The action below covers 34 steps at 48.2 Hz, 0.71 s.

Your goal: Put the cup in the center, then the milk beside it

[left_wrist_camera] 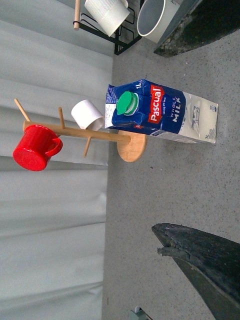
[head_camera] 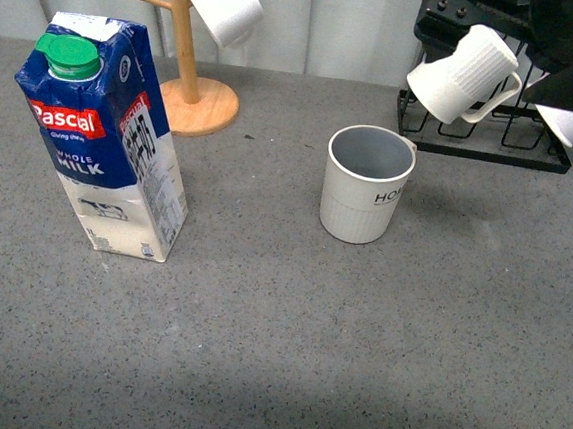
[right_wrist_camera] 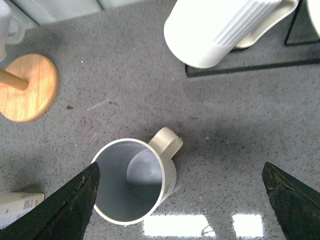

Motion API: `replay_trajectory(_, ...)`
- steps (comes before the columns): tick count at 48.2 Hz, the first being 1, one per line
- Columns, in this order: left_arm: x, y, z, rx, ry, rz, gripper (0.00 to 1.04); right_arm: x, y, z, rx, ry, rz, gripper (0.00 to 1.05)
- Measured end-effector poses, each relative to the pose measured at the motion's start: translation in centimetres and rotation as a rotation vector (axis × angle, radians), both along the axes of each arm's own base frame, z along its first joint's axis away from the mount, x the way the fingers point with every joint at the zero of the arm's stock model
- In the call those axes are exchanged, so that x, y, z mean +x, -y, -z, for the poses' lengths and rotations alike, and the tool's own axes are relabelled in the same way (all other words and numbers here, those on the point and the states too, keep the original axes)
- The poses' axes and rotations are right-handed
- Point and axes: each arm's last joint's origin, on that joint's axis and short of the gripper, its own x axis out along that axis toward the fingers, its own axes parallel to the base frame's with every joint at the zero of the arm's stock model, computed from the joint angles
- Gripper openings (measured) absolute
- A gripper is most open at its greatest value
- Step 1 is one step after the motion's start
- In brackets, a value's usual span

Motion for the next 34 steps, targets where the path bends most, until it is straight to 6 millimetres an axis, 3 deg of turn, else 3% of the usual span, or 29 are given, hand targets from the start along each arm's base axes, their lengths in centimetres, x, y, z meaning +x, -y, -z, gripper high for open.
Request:
replay_trajectory(4,0.0,0.0,0.0,0.0,0.0,0.0,0.98,-1.0,0.9,-0.3,-0.039,0.053,0.005,0.95)
replay_trajectory(7,0.0,0.0,0.0,0.0,0.0,0.0,0.98,-1.5,1.6,0.6,-0.128,0.291,0.035,0.84)
replay_trajectory(10,0.0,0.0,0.0,0.0,0.0,0.0,0.98,-3.6,3.1,1.9,-0.197,0.524,0.017,0.7)
replay_trajectory(15,0.0,0.0,0.0,0.0,0.0,0.0,0.98,-7.2,5.1,1.0,-0.22,0.747,0.035,0.49)
replay_trajectory(19,0.0,0.0,0.0,0.0,0.0,0.0,0.98,-9.5,6.3,0.3,-0.232,0.8,0.043,0.31)
replay_trajectory(26,0.0,0.0,0.0,0.0,0.0,0.0,0.98,-12.9,7.7,1.7,-0.248,0.76,0.025,0.01)
replay_trajectory(34,0.0,0.0,0.0,0.0,0.0,0.0,0.98,-15.9,8.9,2.4,-0.25,0.781,0.032,0.01)
